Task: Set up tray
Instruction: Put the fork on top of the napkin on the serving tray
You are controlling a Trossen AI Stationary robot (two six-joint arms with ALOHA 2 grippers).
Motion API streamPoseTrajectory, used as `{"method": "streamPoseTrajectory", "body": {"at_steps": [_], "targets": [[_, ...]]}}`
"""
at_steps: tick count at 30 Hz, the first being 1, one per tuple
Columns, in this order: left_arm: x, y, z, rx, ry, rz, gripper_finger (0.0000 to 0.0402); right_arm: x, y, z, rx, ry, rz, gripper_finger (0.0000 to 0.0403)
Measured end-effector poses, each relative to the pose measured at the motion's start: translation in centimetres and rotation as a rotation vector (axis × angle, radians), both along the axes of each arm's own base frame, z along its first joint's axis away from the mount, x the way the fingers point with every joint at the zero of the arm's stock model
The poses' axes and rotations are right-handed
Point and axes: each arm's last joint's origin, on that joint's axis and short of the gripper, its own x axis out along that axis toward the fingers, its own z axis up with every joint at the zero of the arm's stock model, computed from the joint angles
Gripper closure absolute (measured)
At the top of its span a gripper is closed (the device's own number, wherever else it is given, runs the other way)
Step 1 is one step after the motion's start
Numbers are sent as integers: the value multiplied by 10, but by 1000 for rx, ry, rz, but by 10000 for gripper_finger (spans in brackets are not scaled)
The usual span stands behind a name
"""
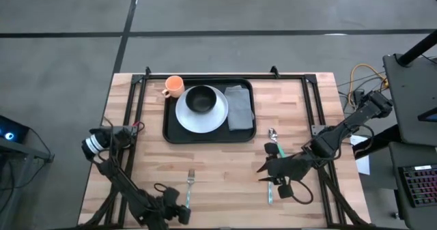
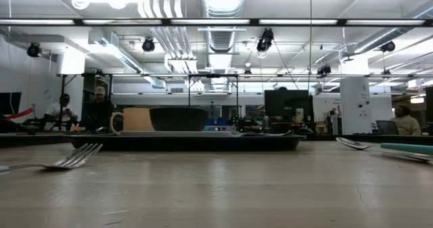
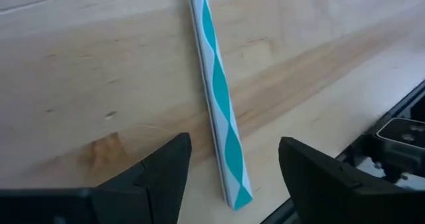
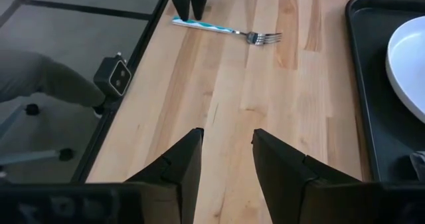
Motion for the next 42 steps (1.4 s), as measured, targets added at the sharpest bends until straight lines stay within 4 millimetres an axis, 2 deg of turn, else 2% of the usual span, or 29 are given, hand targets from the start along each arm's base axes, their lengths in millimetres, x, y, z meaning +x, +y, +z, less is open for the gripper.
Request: {"method": "streamPoseTrajectory", "body": {"at_steps": [8,14,21,32,35,42], "targets": [[10,-7,4,81,111,35,188,-1,1,0,3,1,6,287],[18,-10,-8,139,161,20,188,-2,3,0,3,1,12,293],[23,-11,-12,181,207,25,188,-2,3,0,4,-1,12,302],[27,-12,-39,215,247,24,188,-1,4,2,19,-22,12,316],[27,-12,-40,217,255,19,204,-1,4,2,18,-22,12,320],[28,-10,-41,228,282,-7,268,0,4,2,19,-23,11,329]]}}
